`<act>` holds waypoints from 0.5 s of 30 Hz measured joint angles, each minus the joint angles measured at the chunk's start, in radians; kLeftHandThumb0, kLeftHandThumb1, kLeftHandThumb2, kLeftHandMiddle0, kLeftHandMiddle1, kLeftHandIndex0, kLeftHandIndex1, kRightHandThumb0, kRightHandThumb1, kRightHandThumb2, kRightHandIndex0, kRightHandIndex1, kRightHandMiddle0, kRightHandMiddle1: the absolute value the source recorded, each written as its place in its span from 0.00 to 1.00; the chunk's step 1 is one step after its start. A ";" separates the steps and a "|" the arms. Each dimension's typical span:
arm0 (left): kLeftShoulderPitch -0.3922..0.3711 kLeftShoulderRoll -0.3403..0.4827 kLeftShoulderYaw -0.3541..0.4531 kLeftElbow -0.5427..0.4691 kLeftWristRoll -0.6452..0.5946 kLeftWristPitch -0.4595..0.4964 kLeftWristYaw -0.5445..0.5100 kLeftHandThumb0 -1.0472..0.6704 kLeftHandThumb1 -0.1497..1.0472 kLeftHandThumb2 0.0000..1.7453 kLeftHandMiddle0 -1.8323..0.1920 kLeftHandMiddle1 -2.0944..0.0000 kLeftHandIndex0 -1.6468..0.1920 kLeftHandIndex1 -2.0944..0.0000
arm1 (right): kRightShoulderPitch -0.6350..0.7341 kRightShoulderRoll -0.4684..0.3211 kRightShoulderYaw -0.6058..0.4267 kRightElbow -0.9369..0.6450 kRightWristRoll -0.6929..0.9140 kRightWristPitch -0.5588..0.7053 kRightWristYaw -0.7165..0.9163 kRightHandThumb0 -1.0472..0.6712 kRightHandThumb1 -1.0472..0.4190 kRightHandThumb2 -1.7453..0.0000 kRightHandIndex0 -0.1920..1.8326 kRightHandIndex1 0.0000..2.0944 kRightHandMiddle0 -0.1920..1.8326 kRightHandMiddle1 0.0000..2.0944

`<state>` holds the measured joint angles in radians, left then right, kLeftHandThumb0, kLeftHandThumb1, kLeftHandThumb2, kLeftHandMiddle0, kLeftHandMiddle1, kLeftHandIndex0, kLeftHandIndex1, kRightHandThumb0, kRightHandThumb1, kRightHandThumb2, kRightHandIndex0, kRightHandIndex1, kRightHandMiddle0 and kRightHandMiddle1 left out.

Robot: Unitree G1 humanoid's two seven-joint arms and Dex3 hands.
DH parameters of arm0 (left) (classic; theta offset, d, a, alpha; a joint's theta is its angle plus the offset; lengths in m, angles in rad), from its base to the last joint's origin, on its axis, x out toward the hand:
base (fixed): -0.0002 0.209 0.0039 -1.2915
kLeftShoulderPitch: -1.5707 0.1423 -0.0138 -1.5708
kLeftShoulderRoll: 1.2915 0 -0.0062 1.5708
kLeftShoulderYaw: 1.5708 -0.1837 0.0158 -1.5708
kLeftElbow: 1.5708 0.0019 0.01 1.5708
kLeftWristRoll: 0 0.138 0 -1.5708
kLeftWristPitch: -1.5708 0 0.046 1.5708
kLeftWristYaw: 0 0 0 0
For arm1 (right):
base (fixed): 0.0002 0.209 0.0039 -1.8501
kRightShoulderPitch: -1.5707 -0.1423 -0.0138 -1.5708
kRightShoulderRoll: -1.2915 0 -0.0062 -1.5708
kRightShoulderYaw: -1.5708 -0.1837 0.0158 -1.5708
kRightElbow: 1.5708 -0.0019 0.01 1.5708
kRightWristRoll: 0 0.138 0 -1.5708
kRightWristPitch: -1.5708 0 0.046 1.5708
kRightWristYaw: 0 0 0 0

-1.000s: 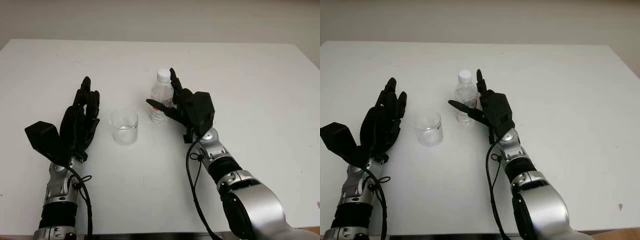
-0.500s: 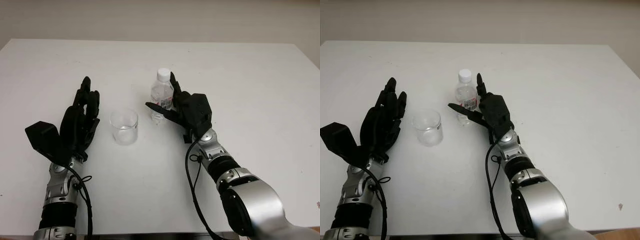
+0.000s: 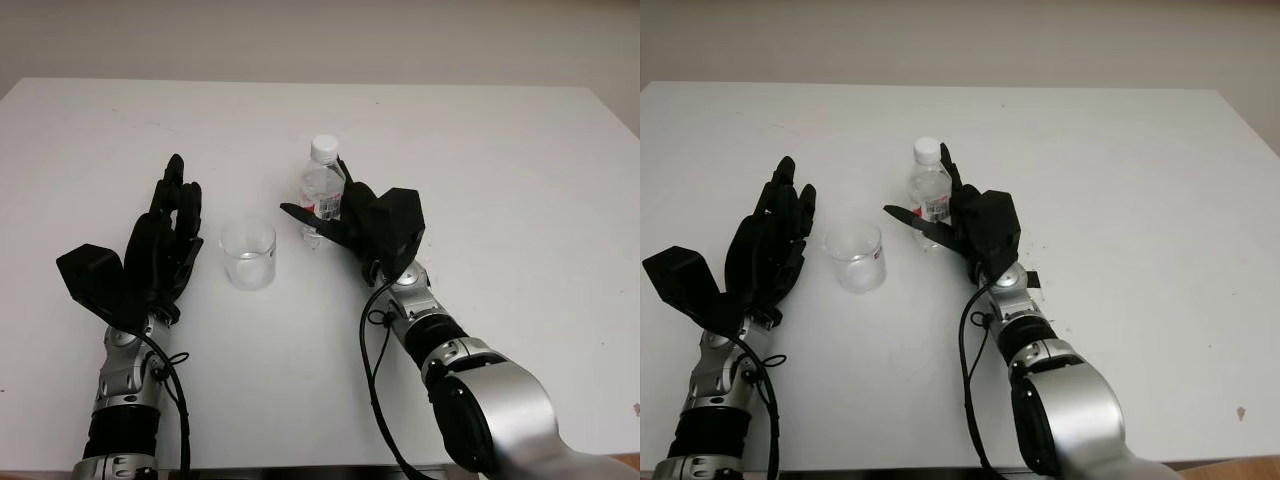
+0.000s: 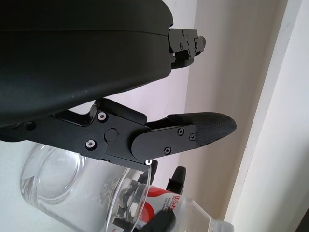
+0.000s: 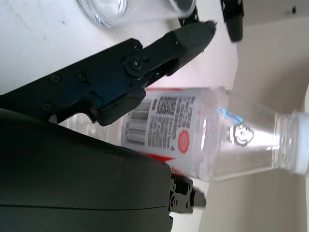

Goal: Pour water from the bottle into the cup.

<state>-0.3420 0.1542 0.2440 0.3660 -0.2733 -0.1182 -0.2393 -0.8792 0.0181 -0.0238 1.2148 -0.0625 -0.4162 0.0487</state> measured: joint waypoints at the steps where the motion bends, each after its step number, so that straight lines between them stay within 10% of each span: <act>1: 0.000 -0.001 0.000 0.000 0.000 0.000 0.001 0.20 1.00 0.31 0.93 0.97 0.92 0.97 | -0.004 0.000 0.004 0.003 -0.011 -0.001 -0.023 0.31 0.14 0.97 0.23 0.20 0.15 0.35; 3: 0.001 -0.004 0.000 0.000 0.000 -0.001 0.007 0.20 1.00 0.31 0.93 0.97 0.93 0.98 | -0.010 0.005 0.008 0.007 -0.022 -0.006 -0.056 0.32 0.13 0.97 0.19 0.47 0.09 0.64; 8: 0.003 -0.007 0.000 -0.003 0.000 -0.001 0.009 0.21 1.00 0.31 0.93 0.98 0.94 0.98 | -0.019 0.011 -0.006 0.018 -0.015 -0.021 -0.070 0.35 0.08 0.96 0.32 0.88 0.25 0.94; 15: 0.003 -0.008 0.002 -0.003 -0.001 -0.002 0.008 0.20 1.00 0.31 0.93 0.97 0.93 0.98 | -0.020 0.011 0.014 0.025 -0.051 -0.033 -0.084 0.37 0.00 0.91 0.65 1.00 0.49 1.00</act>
<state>-0.3385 0.1462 0.2459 0.3627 -0.2742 -0.1198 -0.2317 -0.8996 0.0288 -0.0099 1.2398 -0.1130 -0.4497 -0.0355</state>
